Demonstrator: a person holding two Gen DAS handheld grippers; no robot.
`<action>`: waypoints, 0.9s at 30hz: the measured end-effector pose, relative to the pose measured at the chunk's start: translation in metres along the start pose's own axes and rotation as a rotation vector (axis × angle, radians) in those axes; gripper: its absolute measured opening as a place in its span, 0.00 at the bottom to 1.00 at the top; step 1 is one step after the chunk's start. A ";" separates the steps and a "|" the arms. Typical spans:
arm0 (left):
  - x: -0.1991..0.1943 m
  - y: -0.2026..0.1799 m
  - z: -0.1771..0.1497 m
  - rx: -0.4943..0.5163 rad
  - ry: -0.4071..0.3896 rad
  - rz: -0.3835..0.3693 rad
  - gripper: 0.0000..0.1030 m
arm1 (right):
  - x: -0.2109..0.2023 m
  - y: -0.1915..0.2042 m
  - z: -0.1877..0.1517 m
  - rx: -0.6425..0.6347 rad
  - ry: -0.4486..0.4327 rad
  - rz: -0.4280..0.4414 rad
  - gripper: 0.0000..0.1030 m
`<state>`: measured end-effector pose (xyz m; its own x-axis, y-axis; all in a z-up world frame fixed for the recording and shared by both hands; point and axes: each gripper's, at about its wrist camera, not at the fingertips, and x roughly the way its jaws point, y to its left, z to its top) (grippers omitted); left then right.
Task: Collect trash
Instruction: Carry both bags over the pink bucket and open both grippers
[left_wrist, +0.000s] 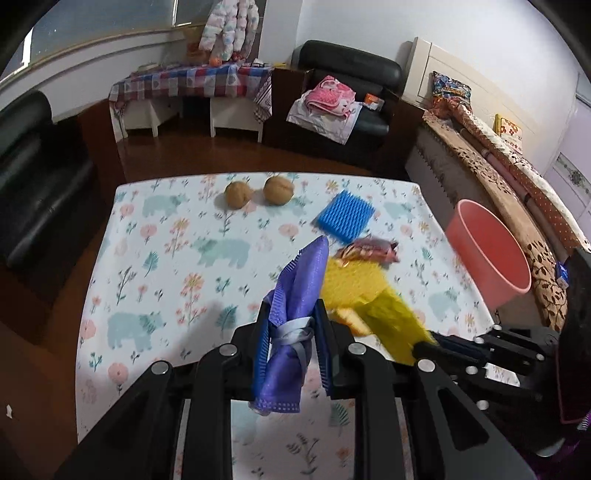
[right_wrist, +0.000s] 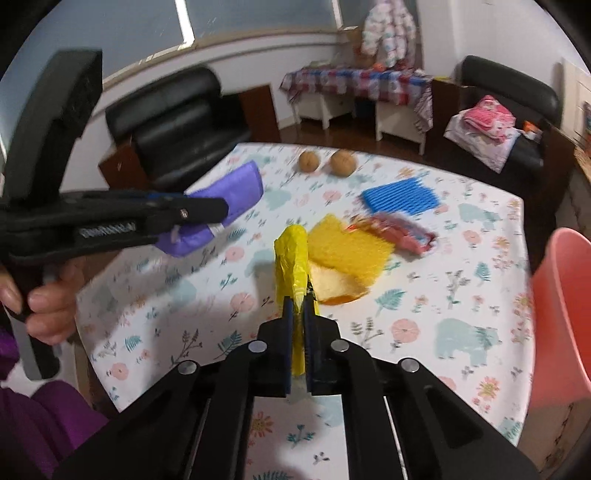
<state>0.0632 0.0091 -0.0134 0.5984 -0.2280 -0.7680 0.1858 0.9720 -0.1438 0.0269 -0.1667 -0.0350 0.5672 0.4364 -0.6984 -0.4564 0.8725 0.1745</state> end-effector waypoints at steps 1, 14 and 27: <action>0.002 -0.004 0.003 0.000 -0.001 0.006 0.21 | -0.007 -0.005 0.001 0.022 -0.021 -0.003 0.05; 0.019 -0.054 0.032 0.007 -0.017 -0.022 0.21 | -0.055 -0.068 0.010 0.213 -0.172 -0.185 0.05; 0.029 -0.152 0.068 0.127 -0.084 -0.198 0.21 | -0.107 -0.172 -0.011 0.481 -0.275 -0.400 0.05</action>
<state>0.1051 -0.1495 0.0284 0.6022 -0.4228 -0.6772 0.3995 0.8940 -0.2029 0.0368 -0.3661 0.0022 0.8112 0.0446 -0.5831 0.1443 0.9510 0.2734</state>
